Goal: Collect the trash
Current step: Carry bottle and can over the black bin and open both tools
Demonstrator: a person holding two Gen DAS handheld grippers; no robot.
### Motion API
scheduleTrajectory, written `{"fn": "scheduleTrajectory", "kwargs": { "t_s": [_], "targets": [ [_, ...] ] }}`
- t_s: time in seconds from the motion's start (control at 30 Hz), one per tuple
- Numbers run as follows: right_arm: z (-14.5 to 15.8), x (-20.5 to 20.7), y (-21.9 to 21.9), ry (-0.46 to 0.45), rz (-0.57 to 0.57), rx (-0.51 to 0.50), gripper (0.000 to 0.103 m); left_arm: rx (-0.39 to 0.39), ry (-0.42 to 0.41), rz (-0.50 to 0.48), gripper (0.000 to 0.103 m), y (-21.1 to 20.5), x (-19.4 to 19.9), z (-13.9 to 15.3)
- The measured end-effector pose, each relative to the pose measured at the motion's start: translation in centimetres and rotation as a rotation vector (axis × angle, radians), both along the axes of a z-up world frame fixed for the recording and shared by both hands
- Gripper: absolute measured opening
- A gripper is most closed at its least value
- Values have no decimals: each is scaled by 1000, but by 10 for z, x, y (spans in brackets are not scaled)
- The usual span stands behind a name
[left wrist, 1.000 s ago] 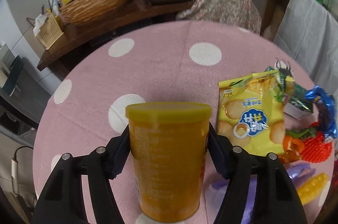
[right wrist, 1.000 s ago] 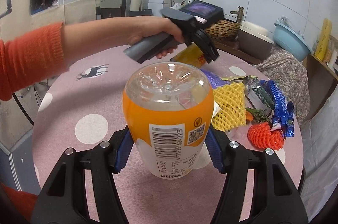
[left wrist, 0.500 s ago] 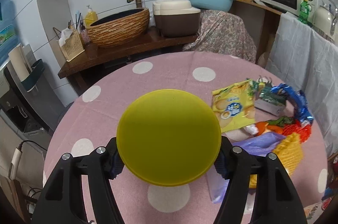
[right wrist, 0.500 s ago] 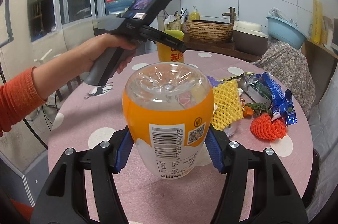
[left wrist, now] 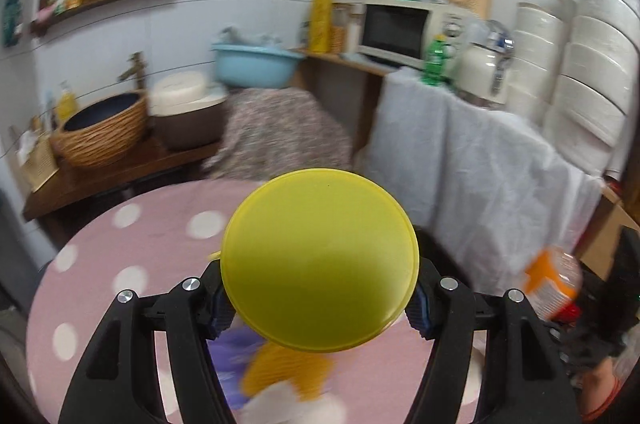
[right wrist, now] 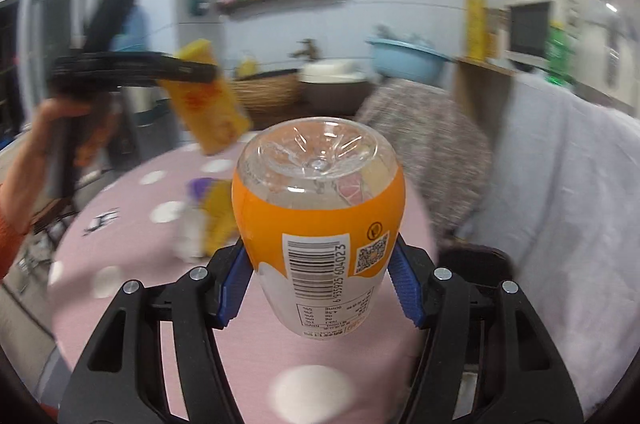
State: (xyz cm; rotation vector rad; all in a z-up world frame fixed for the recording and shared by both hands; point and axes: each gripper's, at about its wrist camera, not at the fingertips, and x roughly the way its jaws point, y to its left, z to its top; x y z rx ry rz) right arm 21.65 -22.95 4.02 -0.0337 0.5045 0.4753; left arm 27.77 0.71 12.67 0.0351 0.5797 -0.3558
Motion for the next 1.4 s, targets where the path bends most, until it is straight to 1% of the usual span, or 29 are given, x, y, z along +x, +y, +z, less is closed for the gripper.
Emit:
{"fn": "scheduleTrajectory", "kwargs": {
  "t_s": [0.1, 0.13, 0.23, 0.33, 0.4, 0.47, 0.6, 0.67, 0.8, 0.83, 0.9, 0.93, 0.97, 1.03, 1.1, 1.17, 1.2, 1.27, 1.3, 1.37, 1.4],
  "targets": [
    [-22, 39, -39, 52, -135, -56, 62, 0, -5, -75, 66, -54, 13, -2],
    [-35, 56, -52, 90, -169, -68, 62, -5, 5, -98, 66, -68, 19, -5],
    [-83, 101, -84, 209, -260, -74, 62, -19, 37, -154, 66, -115, 32, -19],
    [-135, 140, -109, 332, -338, -60, 62, 1, 64, -196, 66, -159, 45, -36],
    [-168, 163, -116, 421, -355, -47, 62, 29, 76, -212, 66, -185, 52, -49],
    [-194, 181, -117, 482, -362, -64, 62, 58, 95, -218, 66, -208, 61, -65],
    [-244, 211, -115, 608, -363, -86, 62, 94, 160, -213, 66, -238, 77, -99],
    [-261, 219, -116, 646, -365, -87, 62, 113, 183, -205, 66, -248, 85, -114],
    [-289, 234, -111, 721, -334, -122, 62, 141, 225, -187, 66, -264, 103, -137],
    [-295, 235, -111, 745, -326, -112, 62, 148, 233, -182, 66, -267, 107, -142],
    [-299, 233, -113, 755, -326, -101, 64, 164, 239, -172, 66, -272, 115, -149],
    [-298, 231, -113, 751, -314, -100, 68, 171, 242, -166, 66, -274, 120, -151],
    [-297, 227, -113, 742, -313, -102, 73, 175, 248, -162, 66, -277, 124, -154],
    [-290, 219, -114, 710, -327, -130, 75, 147, 241, -152, 66, -278, 131, -153],
    [-281, 205, -117, 655, -325, -155, 75, 115, 269, -150, 66, -282, 138, -152],
    [-270, 188, -122, 607, -352, -162, 75, 128, 275, -149, 66, -289, 143, -153],
    [-263, 178, -129, 582, -365, -140, 75, 142, 261, -150, 66, -293, 145, -152],
    [-253, 163, -141, 554, -394, -102, 75, 141, 253, -146, 66, -298, 149, -154],
    [-247, 152, -147, 536, -409, -95, 76, 133, 258, -145, 66, -300, 152, -156],
    [-239, 135, -154, 497, -446, -113, 77, 128, 283, -140, 66, -305, 158, -165],
    [-236, 124, -158, 477, -461, -114, 80, 131, 294, -137, 66, -308, 160, -171]
  ]
}}
